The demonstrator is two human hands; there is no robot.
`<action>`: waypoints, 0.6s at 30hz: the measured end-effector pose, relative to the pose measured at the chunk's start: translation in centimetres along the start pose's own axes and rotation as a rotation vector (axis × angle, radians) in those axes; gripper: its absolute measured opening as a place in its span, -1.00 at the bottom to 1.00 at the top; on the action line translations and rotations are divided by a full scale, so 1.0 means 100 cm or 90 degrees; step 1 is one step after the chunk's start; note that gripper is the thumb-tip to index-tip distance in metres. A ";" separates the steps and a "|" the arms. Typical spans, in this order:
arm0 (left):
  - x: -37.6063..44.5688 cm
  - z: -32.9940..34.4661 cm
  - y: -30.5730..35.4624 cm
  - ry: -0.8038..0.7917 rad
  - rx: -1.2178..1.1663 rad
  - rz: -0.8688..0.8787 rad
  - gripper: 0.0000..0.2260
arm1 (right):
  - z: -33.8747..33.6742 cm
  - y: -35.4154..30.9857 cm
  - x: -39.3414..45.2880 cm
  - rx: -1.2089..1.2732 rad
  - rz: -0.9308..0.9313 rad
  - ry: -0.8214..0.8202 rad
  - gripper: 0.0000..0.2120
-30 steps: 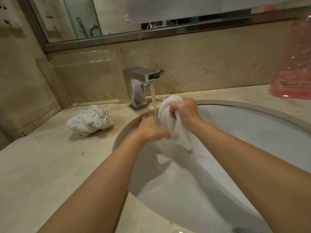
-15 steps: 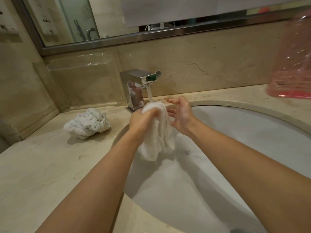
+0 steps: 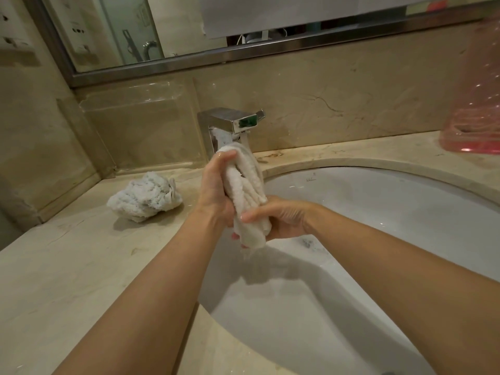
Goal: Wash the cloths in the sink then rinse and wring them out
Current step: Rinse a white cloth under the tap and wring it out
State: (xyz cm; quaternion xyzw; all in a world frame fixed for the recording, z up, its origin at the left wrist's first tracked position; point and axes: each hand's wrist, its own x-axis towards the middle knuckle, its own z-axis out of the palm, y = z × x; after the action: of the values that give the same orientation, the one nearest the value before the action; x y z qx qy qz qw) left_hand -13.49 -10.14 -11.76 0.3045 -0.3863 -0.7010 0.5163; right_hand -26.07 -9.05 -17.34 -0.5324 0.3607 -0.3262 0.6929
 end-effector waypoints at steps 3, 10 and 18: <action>0.009 -0.006 0.000 -0.061 0.030 0.030 -0.33 | 0.007 0.001 0.003 -0.145 0.012 0.118 -0.71; 0.011 0.002 -0.011 0.186 0.192 0.135 -0.85 | 0.013 -0.006 0.005 -0.632 0.024 0.394 -0.74; 0.024 -0.004 -0.013 0.282 0.086 0.018 -0.92 | 0.007 -0.005 0.001 -1.087 -0.308 0.672 -0.63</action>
State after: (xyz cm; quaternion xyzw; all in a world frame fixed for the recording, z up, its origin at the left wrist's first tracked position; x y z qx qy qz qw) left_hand -14.48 -12.34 -13.12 0.4797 -0.3137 -0.5820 0.5768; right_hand -25.46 -8.94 -16.75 -0.6943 0.6135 -0.2842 -0.2466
